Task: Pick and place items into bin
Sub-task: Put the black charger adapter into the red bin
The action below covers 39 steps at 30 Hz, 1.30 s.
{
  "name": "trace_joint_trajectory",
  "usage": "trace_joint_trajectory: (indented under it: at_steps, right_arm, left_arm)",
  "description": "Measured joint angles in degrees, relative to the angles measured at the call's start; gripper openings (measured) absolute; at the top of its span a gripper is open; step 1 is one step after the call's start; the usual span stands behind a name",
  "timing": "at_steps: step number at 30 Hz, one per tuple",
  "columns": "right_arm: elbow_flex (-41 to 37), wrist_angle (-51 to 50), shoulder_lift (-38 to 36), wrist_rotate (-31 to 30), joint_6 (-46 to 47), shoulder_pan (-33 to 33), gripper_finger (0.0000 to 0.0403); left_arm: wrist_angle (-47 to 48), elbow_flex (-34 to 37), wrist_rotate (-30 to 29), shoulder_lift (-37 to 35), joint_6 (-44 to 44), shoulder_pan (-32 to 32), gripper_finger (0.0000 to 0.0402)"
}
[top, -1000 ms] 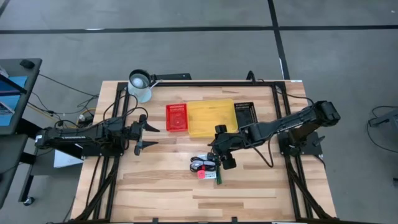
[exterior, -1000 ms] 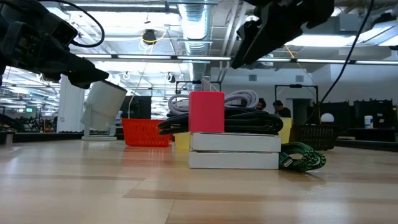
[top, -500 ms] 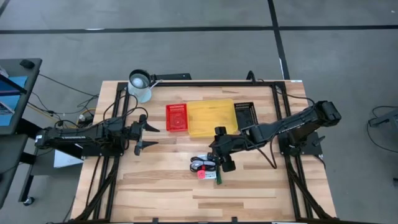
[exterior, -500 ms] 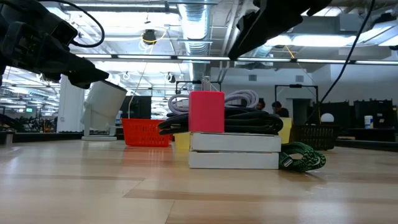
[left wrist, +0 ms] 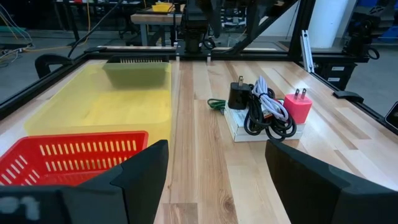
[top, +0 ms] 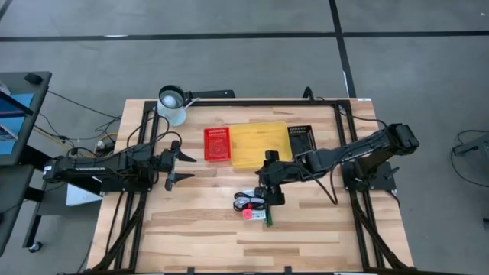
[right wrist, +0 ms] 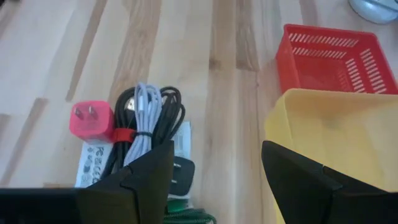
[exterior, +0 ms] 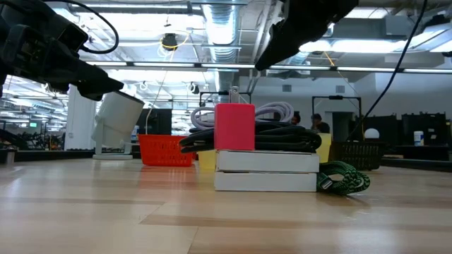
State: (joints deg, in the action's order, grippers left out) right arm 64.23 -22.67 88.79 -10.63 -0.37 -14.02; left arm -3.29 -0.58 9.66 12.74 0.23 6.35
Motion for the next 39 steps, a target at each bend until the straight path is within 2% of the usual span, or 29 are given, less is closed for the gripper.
trace_joint_trajectory:
  at_steps: [3, 9, 12, 14, 17, 22, 26, 30, 39]
  right_arm:
    - [0.0, 2.5, 0.0, -1.6, 3.0, -1.3, 0.024]
    - [0.0, 3.5, 0.0, -14.4, 0.9, -4.7, 0.024]
    - [-0.5, 3.1, -1.4, -15.9, 0.1, -4.9, 0.024]
    - [-2.4, 6.1, -3.3, -16.7, 0.0, -4.3, 0.024]
    - [-8.4, 11.4, -7.7, -16.9, 0.5, -2.6, 0.024]
    - [-21.1, 31.1, -16.9, -16.2, 0.9, -0.5, 0.024]
    - [-30.1, 46.1, -20.5, -12.8, 1.0, -0.5, 0.024]
    - [-34.9, 54.4, -19.6, -8.7, 2.6, -1.2, 0.024]
    - [-35.7, 62.6, -10.5, -9.0, -0.4, -4.7, 0.024]
  left_arm:
    - [0.0, 0.0, 0.0, 0.0, 0.0, 0.0, 0.0261]
    - [0.0, 0.0, 0.0, 0.0, 0.0, 0.0, 0.0261]
    - [0.0, 0.0, 0.0, 0.0, 0.0, 0.0, 0.0261]
    - [0.0, 0.0, 0.0, 0.0, 0.0, 0.0, 0.0261]
    - [0.0, 0.0, 0.0, 0.0, 0.0, 0.0, 0.0261]
    - [0.0, 0.0, 0.0, 0.0, 0.0, 0.0, 0.0261]
    - [0.0, 0.0, 0.0, 0.0, 0.0, 0.0, 0.0261]
    - [0.0, 0.0, 0.0, 0.0, 0.0, 0.0, 0.0261]
    - [0.0, 0.0, 0.0, 0.0, 0.0, 0.0, 0.0261]
